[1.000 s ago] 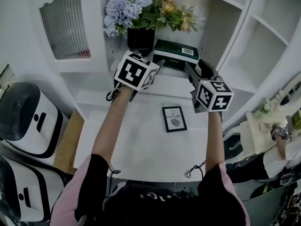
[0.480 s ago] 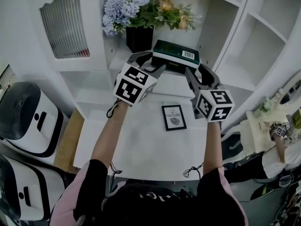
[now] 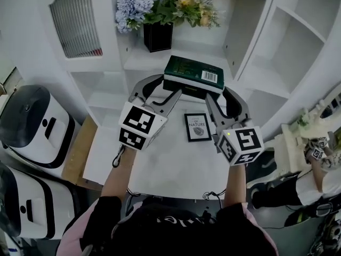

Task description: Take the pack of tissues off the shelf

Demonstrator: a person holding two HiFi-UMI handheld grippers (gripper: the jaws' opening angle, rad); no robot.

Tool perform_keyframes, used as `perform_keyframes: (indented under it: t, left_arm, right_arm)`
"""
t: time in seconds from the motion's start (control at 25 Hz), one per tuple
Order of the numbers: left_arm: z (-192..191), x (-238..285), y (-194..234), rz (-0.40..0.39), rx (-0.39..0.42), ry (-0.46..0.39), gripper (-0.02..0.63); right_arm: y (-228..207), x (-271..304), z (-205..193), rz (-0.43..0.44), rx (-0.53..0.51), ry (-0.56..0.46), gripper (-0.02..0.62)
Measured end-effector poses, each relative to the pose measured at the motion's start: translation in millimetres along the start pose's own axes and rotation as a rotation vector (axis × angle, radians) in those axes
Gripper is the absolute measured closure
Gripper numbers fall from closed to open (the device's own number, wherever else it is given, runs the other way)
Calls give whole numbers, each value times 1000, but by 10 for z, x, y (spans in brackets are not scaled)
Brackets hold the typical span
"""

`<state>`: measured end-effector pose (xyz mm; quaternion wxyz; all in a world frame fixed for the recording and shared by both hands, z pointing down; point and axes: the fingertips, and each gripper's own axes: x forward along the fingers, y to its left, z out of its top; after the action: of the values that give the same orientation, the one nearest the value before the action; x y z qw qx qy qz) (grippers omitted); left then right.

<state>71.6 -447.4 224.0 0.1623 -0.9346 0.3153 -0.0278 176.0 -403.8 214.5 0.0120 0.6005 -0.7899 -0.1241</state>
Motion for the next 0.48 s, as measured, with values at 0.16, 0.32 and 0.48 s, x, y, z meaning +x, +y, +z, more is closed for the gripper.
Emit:
perform_keyframes:
  t: [0.16, 0.32, 0.48]
  left_arm:
    - [-37, -295, -210, 27, -85, -22, 380]
    - [-166, -548, -489, 72, -73, 21, 380]
    - [-331, -800, -809, 127, -70, 77, 379]
  right_arm:
    - [188, -278, -136, 42, 43, 1, 383]
    - [356, -557, -359, 88, 92, 35, 388]
    - [509, -857, -571, 129, 135, 76, 390]
